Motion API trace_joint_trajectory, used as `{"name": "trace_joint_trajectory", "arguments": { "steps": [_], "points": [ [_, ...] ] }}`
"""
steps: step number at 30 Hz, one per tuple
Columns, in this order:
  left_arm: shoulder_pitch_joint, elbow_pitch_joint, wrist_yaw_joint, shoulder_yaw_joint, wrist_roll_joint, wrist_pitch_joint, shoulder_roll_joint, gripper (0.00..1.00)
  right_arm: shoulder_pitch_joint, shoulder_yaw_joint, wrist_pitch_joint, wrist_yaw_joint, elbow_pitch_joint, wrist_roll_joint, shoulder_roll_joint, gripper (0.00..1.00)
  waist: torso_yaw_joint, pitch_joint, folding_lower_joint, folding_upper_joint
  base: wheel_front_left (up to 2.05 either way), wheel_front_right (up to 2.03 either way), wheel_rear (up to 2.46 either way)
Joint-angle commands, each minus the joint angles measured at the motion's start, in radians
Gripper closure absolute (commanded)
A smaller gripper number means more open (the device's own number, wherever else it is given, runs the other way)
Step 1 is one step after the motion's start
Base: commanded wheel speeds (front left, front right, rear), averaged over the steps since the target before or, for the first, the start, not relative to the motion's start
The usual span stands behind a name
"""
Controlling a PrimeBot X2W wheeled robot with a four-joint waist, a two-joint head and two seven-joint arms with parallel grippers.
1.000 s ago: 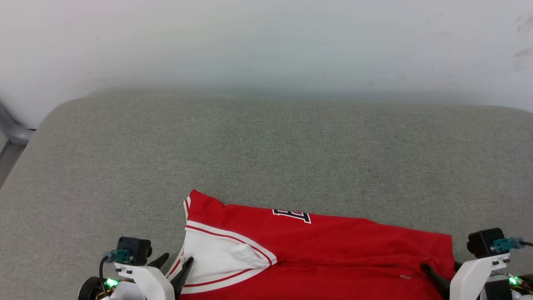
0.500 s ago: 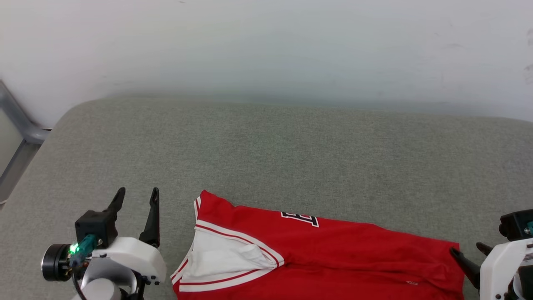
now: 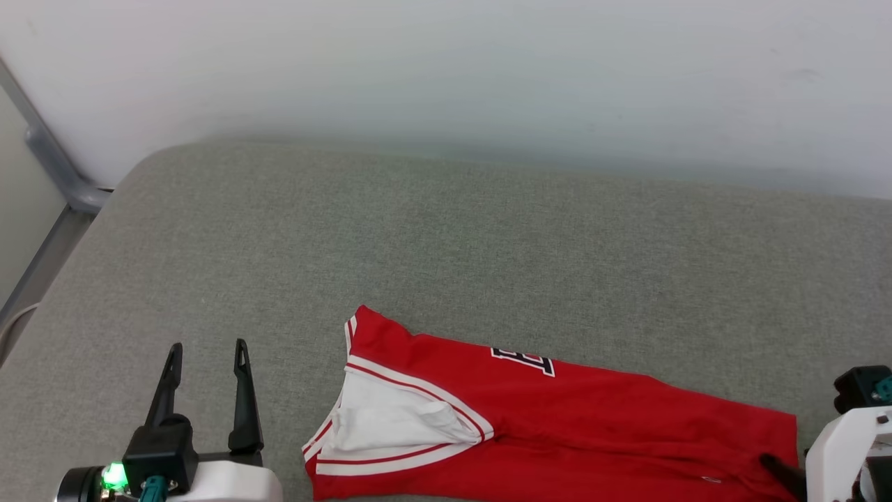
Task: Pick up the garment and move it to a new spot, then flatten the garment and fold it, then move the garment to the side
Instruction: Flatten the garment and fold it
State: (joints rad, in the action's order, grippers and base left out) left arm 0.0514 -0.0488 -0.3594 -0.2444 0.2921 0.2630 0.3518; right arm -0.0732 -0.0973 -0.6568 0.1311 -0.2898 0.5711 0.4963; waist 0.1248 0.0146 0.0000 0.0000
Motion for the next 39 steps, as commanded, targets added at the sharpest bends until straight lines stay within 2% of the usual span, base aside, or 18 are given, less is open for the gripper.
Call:
{"name": "trace_joint_trajectory", "arguments": {
  "steps": [1,8,13,15,16,29,36,39],
  "points": [
    [0.02,-0.008,0.015,0.018,-0.023,0.002,-0.021,0.0,-0.013,0.0,-0.001,-0.001,-0.011,-0.007,-0.014,0.0,0.007,0.011,0.0,0.0,0.0,0.0,0.0],
    [0.071,-0.008,0.086,0.084,-0.108,0.002,-0.103,0.0,0.021,-0.045,0.0,-0.001,-0.085,-0.011,-0.066,0.0,0.023,0.035,0.0,0.0,0.0,0.0,0.0],
    [0.084,0.009,0.139,0.117,-0.164,0.002,-0.141,0.0,0.042,-0.093,0.013,0.0,-0.144,0.011,-0.09,0.0,0.026,0.048,0.0,0.0,0.0,0.0,0.0],
    [0.085,0.021,0.153,0.129,-0.177,0.002,-0.159,0.0,0.037,-0.104,0.024,0.001,-0.155,0.025,-0.088,0.88,0.025,0.049,0.0,0.0,0.0,0.0,0.0],
    [0.084,0.023,0.158,0.139,-0.186,0.002,-0.164,0.0,0.03,-0.108,0.03,0.001,-0.157,0.03,-0.084,1.0,0.023,0.048,0.0,0.0,0.0,0.0,0.0],
    [0.096,0.039,0.215,0.188,-0.245,0.002,-0.217,0.0,-0.057,-0.008,0.098,-0.002,-0.177,0.085,0.032,1.0,0.012,0.029,0.0,0.0,0.0,0.0,0.0],
    [0.096,0.045,0.233,0.193,-0.265,0.002,-0.226,0.0,-0.081,0.076,0.085,-0.002,-0.276,0.03,0.111,1.0,0.01,0.024,0.0,0.0,0.0,0.0,0.0],
    [0.096,0.049,0.238,0.191,-0.273,0.002,-0.228,0.0,-0.09,0.106,0.08,-0.001,-0.318,0.024,0.113,1.0,0.012,0.021,0.0,0.0,0.0,0.0,0.0]
  ]
}}
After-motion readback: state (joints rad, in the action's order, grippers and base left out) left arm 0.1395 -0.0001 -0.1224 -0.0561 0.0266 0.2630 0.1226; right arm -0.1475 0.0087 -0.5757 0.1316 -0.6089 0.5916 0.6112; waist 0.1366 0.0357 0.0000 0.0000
